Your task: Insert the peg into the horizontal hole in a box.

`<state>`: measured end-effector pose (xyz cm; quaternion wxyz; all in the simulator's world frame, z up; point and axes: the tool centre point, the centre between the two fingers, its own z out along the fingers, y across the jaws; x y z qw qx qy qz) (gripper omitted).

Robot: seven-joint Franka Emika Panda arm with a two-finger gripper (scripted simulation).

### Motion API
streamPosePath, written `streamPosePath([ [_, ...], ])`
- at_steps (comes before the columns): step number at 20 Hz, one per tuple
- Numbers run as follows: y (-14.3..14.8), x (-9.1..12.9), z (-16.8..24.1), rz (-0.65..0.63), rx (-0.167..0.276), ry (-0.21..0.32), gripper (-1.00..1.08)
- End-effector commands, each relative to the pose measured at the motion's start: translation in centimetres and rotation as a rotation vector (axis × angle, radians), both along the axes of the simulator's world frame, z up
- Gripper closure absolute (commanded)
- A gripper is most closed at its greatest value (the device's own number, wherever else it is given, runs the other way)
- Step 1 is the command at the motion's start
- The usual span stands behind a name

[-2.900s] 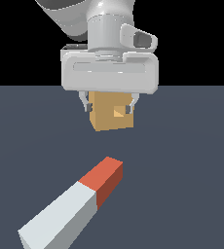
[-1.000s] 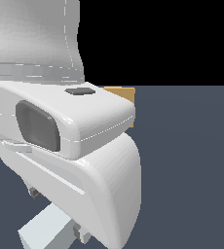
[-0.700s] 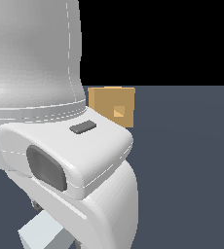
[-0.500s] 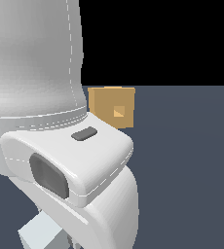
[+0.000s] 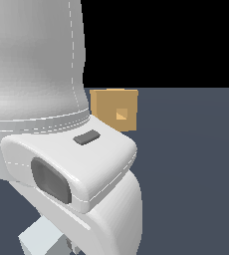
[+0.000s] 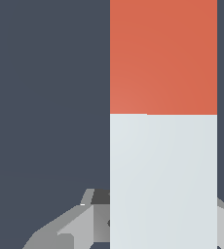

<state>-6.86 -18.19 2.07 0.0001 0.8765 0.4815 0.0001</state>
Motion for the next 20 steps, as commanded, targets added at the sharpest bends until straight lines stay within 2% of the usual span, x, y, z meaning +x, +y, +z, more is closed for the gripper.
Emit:
streamPosePath([
  [1,0.0,0.0,0.0,0.001,0.0,0.0,1.08],
  [6,0.7,1.0,0.2,0.033,0.0,0.0,1.08],
  [12,3.2,3.8,1.0,0.132,-0.002,0.0,1.08],
  [16,6.1,6.5,1.7,0.239,-0.002,0.0,1.08],
  [20,10.4,9.6,2.7,0.383,-0.003,0.0,1.08],
])
